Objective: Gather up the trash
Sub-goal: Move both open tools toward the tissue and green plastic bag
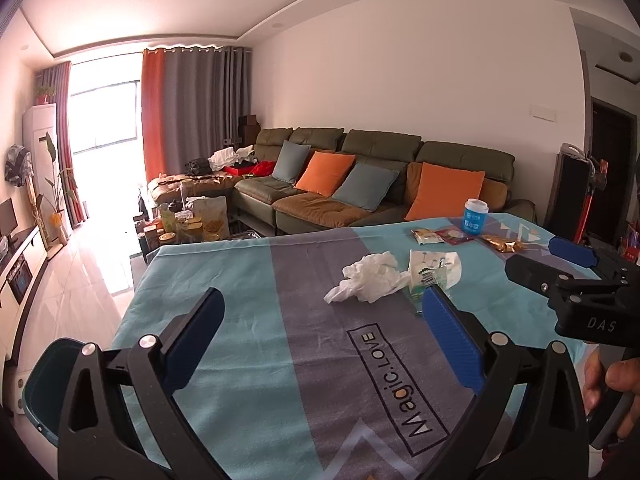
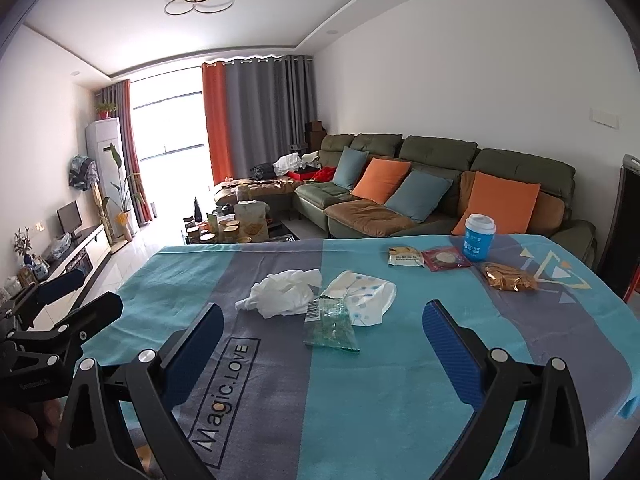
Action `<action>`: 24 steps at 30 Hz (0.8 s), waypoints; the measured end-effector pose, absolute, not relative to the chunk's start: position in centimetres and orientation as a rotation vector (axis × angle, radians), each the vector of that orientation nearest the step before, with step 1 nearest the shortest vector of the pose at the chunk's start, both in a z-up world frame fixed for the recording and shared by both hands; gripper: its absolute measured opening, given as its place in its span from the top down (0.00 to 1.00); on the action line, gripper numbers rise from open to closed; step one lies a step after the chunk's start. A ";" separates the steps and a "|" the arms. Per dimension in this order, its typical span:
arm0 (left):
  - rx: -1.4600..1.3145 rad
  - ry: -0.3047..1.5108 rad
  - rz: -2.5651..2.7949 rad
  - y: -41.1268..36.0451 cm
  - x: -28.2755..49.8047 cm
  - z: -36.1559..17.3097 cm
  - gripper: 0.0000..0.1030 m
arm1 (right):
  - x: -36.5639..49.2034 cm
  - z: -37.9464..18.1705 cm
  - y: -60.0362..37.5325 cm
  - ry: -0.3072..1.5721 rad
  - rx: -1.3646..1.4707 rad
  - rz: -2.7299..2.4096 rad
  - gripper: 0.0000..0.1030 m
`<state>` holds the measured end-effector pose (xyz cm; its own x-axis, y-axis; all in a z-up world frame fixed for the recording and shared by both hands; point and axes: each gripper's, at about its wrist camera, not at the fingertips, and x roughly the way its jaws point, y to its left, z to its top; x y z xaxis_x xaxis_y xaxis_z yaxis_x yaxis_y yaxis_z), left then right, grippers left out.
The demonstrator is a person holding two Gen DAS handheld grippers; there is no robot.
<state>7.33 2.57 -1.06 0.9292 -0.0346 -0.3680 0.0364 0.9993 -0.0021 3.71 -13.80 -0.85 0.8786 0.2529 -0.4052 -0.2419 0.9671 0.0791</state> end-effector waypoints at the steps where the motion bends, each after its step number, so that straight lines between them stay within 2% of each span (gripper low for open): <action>1: 0.004 0.379 -0.037 2.6 7.4 -1.1 0.05 | 3.8 -0.9 -13.7 0.431 0.023 0.257 0.07; 24: 0.012 0.442 -0.054 3.1 14.2 -2.7 0.05 | 11.4 -5.9 -12.2 0.613 -0.003 0.235 0.08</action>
